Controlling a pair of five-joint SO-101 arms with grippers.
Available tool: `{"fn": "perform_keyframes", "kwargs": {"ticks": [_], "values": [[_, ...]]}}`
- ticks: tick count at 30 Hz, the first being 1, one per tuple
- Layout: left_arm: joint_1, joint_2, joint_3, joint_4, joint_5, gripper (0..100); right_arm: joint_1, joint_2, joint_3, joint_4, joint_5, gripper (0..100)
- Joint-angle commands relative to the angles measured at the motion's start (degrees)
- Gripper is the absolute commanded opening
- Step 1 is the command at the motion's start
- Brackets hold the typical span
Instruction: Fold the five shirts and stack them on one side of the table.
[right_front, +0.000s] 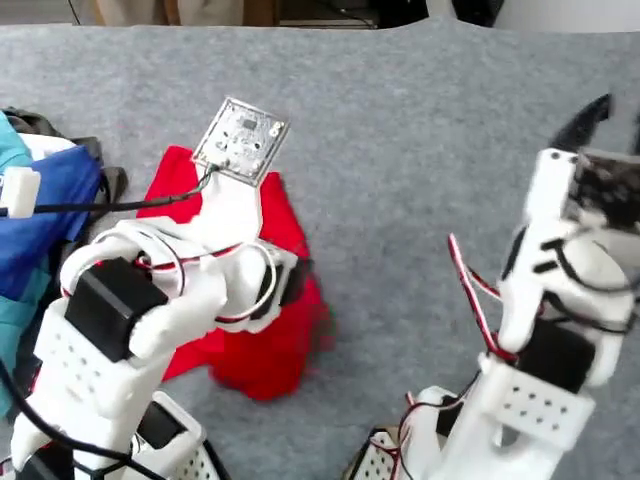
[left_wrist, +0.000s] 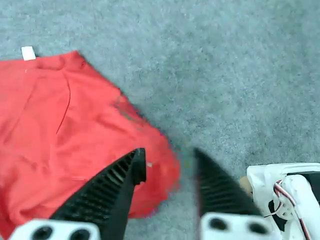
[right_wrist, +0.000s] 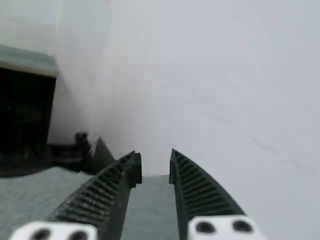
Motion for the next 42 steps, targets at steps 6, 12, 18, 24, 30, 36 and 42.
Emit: {"fn": "perform_keyframes", "kwargs": {"ticks": [6,12,18,24,30,36,42], "values": [[-26.9,-1.0,-0.5,0.5,1.2,31,-19.2,10.2,-3.4,19.1,-1.0,11.0],[-54.0,-0.4,7.3,-1.8,-9.2,31,-32.7,23.1,-3.8,19.8,-5.4,11.0],[-71.7,-0.5,27.3,-14.9,-16.0,31,-44.4,37.1,-10.8,20.8,-10.2,11.0],[-81.3,-0.5,47.5,-27.1,-20.0,31,-55.7,53.1,-21.4,28.6,-18.2,11.0],[-86.3,-0.6,53.2,-31.3,-20.0,31,-59.5,70.9,-31.8,33.5,-25.7,11.0],[-86.4,-1.0,54.5,-30.9,-20.0,31,-60.5,86.5,-45.2,42.1,-29.4,11.0],[-86.2,-1.0,54.6,-30.9,-20.0,31,-60.5,99.9,-58.7,49.9,-29.7,10.9]]}}
